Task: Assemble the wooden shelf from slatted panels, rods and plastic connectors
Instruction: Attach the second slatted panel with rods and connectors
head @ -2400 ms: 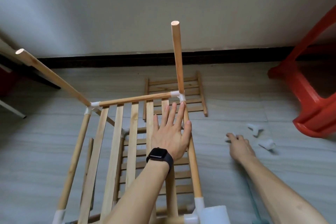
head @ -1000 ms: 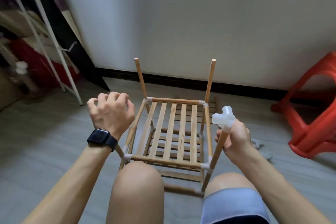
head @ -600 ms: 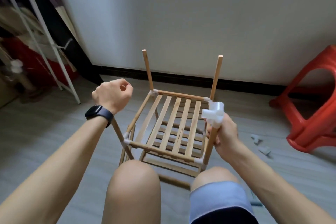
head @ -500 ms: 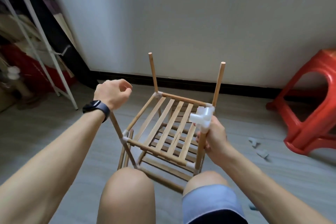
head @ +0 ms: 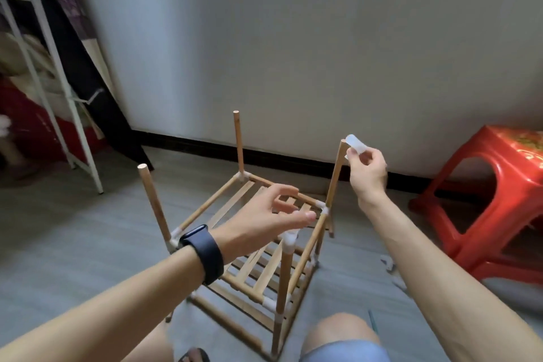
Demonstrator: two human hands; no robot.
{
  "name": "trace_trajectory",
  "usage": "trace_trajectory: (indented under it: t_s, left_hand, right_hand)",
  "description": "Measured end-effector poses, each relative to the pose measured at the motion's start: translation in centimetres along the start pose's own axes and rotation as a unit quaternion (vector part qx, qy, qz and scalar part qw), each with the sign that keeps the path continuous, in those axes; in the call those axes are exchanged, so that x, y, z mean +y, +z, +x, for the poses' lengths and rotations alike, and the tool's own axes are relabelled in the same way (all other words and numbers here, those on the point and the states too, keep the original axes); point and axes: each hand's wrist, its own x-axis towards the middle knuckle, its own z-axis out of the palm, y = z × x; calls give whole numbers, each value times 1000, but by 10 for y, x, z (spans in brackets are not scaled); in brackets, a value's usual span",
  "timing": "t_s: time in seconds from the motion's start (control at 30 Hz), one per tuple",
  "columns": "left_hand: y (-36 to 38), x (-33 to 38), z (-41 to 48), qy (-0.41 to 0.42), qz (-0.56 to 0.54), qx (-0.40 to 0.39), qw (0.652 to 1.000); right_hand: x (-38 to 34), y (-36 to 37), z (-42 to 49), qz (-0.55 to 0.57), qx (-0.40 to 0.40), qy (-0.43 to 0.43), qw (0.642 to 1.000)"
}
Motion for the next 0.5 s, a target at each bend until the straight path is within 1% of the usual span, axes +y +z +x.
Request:
trace_trajectory:
  t_s: [0.13, 0.27, 0.33, 0.4, 0.5]
  left_hand:
    - [7, -4, 0, -18, -24, -26, 999]
    - [-1, -7, -10, -15, -34, -49, 998]
    - [-13, -10, -19, -21, -32, -62, 997]
    - [-28, -18, -31, -26, -19, -56, 998]
    - [-54, -28, -55, -27, 40, -23, 999]
  right_hand:
    - [-14, 9, 32, -19, -16, -10, 1000]
    - [-16, 22, 46, -42, -88, 16, 995]
    - [-13, 22, 45, -64, -103, 22, 992]
    - [-7, 21, 38, -96, -93, -8, 991]
    - [4, 18, 13, -137, -70, -64, 986]
